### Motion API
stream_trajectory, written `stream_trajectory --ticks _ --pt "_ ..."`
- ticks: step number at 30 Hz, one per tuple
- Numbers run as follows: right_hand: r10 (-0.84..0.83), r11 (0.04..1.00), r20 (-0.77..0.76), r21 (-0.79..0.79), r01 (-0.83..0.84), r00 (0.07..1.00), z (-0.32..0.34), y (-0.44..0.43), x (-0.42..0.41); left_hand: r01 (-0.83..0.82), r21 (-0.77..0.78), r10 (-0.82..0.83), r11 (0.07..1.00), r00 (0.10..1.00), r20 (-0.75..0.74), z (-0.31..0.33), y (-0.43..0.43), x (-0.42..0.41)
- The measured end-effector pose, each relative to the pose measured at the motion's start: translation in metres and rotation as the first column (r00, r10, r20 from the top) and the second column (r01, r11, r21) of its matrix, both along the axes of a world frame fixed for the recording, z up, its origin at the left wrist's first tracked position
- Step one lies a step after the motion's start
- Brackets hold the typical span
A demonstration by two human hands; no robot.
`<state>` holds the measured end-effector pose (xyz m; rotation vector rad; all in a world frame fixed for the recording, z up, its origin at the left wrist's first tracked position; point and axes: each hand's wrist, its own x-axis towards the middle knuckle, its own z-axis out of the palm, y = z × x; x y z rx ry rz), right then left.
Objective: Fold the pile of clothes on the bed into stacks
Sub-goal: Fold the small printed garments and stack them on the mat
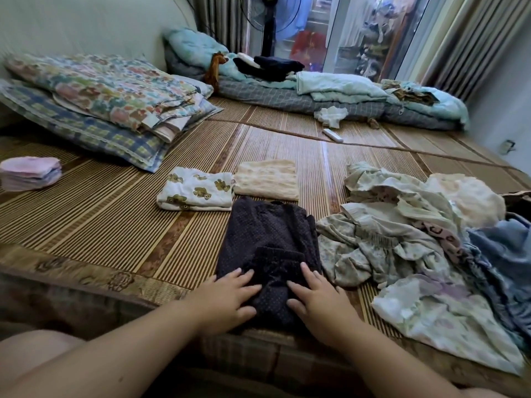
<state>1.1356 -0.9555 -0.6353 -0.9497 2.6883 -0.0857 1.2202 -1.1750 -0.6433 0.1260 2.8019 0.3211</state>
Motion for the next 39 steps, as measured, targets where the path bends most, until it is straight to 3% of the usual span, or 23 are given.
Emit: stream_trajectory --ticks 4,7,11,14,16,19,22,25,29,30,32,34,35,37,39 --pt "0.104 0.981 0.061 0.158 -0.112 0.993 -0.004 0.018 -0.01 0.069 -0.124 -0.065 0.99 0.997 0.037 -0.01 -0.004 0.004" --pt "0.13 0.983 -0.007 0.134 -0.128 0.991 0.003 0.032 -0.017 0.089 -0.094 -0.094 0.992 0.994 -0.048 -0.005 -0.01 0.003" --pt "0.108 0.989 -0.015 -0.095 -0.109 0.994 0.019 0.034 -0.016 0.039 -0.019 -0.042 0.999 0.979 -0.201 0.011 -0.025 0.005" --pt "0.043 0.917 0.119 -0.398 0.008 0.992 0.039 0.031 -0.013 -0.05 0.205 0.093 0.978 0.974 -0.208 0.038 -0.036 0.006" --pt "0.034 0.818 0.292 -0.557 0.141 0.956 0.056 0.027 -0.012 -0.11 0.466 0.177 0.878 0.979 -0.104 0.057 -0.043 0.006" --pt "0.075 0.653 0.468 -0.69 0.311 0.881 0.071 0.014 -0.022 -0.232 0.756 0.289 0.612 0.955 0.059 0.08 -0.049 0.0" --pt "-0.013 0.564 0.602 -0.655 0.503 0.799 0.07 -0.011 -0.051 -0.395 0.786 0.479 0.476 0.866 0.145 0.081 -0.054 -0.023" --pt "-0.205 0.593 0.653 -0.51 0.623 0.729 0.053 -0.035 -0.079 -0.54 0.743 0.6 0.397 0.765 0.235 0.066 -0.053 -0.055" --pt "-0.404 0.602 0.68 -0.306 0.737 0.612 0.03 -0.046 -0.088 -0.677 0.545 0.692 0.495 0.686 0.224 0.042 -0.042 -0.08" --pt "-0.446 0.641 0.604 -0.301 0.706 0.661 0.026 -0.046 -0.087 -0.679 0.471 0.707 0.563 0.691 0.152 0.038 -0.038 -0.08" --pt "-0.478 0.744 0.296 -0.364 0.56 0.827 0.025 -0.045 -0.078 -0.603 0.299 0.653 0.74 0.75 -0.107 0.03 -0.031 -0.076" --pt "-0.31 0.839 -0.041 -0.481 0.254 0.95 0.028 -0.051 -0.061 -0.407 0.09 0.409 0.909 0.827 -0.385 0.024 -0.023 -0.071" --pt "-0.187 0.886 -0.109 -0.448 0.12 0.976 0.028 -0.055 -0.055 -0.306 -0.006 0.272 0.952 0.855 -0.443 0.021 -0.018 -0.071" --pt "-0.037 0.967 -0.039 -0.254 0.025 0.999 0.02 -0.063 -0.043 -0.166 -0.107 0.116 0.98 0.923 -0.366 0.013 -0.012 -0.075" --pt "-0.091 0.995 0.097 -0.04 0.095 0.991 0.007 -0.061 -0.036 -0.131 -0.104 0.113 0.986 0.981 -0.157 0.001 -0.01 -0.079"
